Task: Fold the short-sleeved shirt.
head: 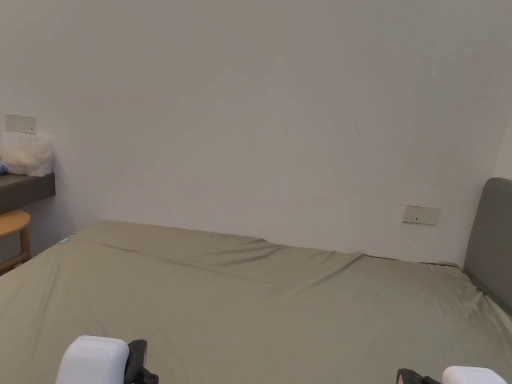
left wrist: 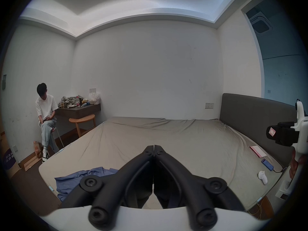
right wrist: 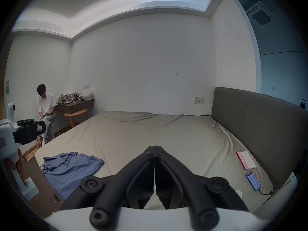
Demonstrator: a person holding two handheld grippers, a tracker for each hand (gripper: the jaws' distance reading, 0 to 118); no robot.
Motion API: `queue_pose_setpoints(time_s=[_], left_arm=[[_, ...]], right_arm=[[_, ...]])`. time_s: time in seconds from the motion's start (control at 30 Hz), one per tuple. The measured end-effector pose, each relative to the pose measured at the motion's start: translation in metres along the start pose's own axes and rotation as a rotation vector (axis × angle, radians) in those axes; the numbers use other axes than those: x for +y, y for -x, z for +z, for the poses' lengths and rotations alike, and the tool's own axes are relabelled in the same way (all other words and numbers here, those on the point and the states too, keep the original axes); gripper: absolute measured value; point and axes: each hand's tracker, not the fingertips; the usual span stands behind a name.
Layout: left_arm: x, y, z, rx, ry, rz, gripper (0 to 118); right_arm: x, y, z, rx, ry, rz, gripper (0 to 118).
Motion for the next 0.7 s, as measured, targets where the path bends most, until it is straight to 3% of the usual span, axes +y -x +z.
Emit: queue_pose_setpoints(time_s=[0.5,0.53,0.57,0.63,0.7], left_arm=[[-0.007,-0.004,0.0,0.004,0.003,-0.012,3],[-0.009,-0.002,-0.002,0.003,0.013,-0.008,8],[-0.013,0.0,-0.006,0.003,0.039,-0.007,24],[-0.026,0.006,-0.024,0.025,0.161,-0.025,84],[-0.052,0.017,-0.049,0.047,0.293,0.002,86]], right_arm=[[-0.004,-0.002,0.003,-0.004,-0.003,-0.006,9],[-0.004,-0.002,0.003,-0.004,-0.003,-0.004,9],[-0.005,-0.001,0.003,-0.006,0.001,0.001,9],[-0.01,0.001,0.001,-0.012,0.002,0.012,11],[-0.016,0.005,-0.002,-0.015,0.017,0.04,16]])
